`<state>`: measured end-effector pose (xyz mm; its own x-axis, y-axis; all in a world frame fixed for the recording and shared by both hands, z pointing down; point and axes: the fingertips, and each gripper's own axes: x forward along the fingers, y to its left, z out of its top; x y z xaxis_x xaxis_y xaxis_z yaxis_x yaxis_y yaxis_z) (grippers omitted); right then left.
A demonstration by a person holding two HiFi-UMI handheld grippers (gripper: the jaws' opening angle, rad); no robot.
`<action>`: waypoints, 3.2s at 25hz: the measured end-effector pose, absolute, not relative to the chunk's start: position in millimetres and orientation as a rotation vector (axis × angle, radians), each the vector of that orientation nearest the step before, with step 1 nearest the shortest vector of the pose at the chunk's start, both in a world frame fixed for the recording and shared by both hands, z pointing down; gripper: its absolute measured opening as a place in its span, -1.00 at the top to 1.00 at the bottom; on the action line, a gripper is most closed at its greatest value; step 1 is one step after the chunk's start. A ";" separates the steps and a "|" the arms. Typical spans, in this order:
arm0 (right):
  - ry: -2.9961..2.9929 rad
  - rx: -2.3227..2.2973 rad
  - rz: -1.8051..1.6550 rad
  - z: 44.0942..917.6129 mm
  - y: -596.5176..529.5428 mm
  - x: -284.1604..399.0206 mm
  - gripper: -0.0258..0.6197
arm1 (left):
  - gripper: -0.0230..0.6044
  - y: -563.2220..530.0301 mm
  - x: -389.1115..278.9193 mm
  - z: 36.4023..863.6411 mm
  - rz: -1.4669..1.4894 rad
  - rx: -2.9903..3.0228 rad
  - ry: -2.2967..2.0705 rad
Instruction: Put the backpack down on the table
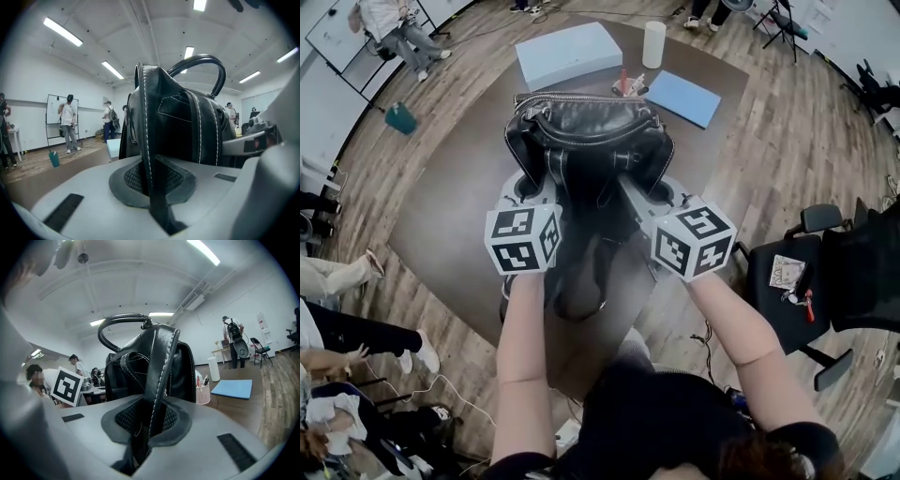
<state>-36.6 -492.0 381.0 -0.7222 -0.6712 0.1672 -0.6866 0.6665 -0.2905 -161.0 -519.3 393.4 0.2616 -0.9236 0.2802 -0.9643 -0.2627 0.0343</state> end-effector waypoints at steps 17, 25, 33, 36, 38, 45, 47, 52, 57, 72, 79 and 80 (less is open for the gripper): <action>-2.775 1.358 0.375 395.3 -579.1 6.6 0.73 | 0.80 -601.8 -120.2 408.9 0.242 2.461 -1.740; -2.780 1.272 0.299 407.5 -580.9 -3.1 0.62 | 0.79 -607.5 -132.5 437.5 0.199 2.409 -1.663; -2.709 1.282 0.303 413.5 -578.8 5.2 0.27 | 0.45 -604.0 -145.3 441.5 0.225 2.388 -1.671; -2.712 1.275 0.318 408.4 -569.1 13.0 0.22 | 0.32 -597.3 -145.6 441.8 0.243 2.387 -1.657; -2.716 1.281 0.307 404.6 -560.1 19.0 0.18 | 0.26 -592.3 -145.4 442.3 0.258 2.390 -1.657; -2.746 1.354 0.328 394.0 -526.4 39.7 0.15 | 0.12 -570.7 -147.8 444.6 0.301 2.380 -1.657; -2.753 1.377 0.349 392.2 -515.4 48.7 0.16 | 0.11 -559.9 -149.8 445.9 0.305 2.367 -1.663; -2.798 1.525 0.397 381.9 -484.5 71.5 0.32 | 0.11 -530.7 -150.6 445.4 0.265 2.357 -1.667; -2.811 1.529 0.445 382.2 -449.1 77.4 0.35 | 0.11 -492.1 -139.4 431.9 0.190 2.380 -1.670; -2.804 1.560 0.399 361.7 -373.4 82.4 0.76 | 0.65 -366.2 -109.9 344.2 -0.292 2.449 -1.689; -2.768 1.566 0.389 362.6 -349.9 84.7 0.87 | 0.74 -338.1 -101.5 355.1 -0.180 2.421 -1.648; -2.757 1.569 0.386 362.6 -347.5 85.8 0.87 | 0.75 -335.5 -98.6 356.4 -0.163 2.423 -1.640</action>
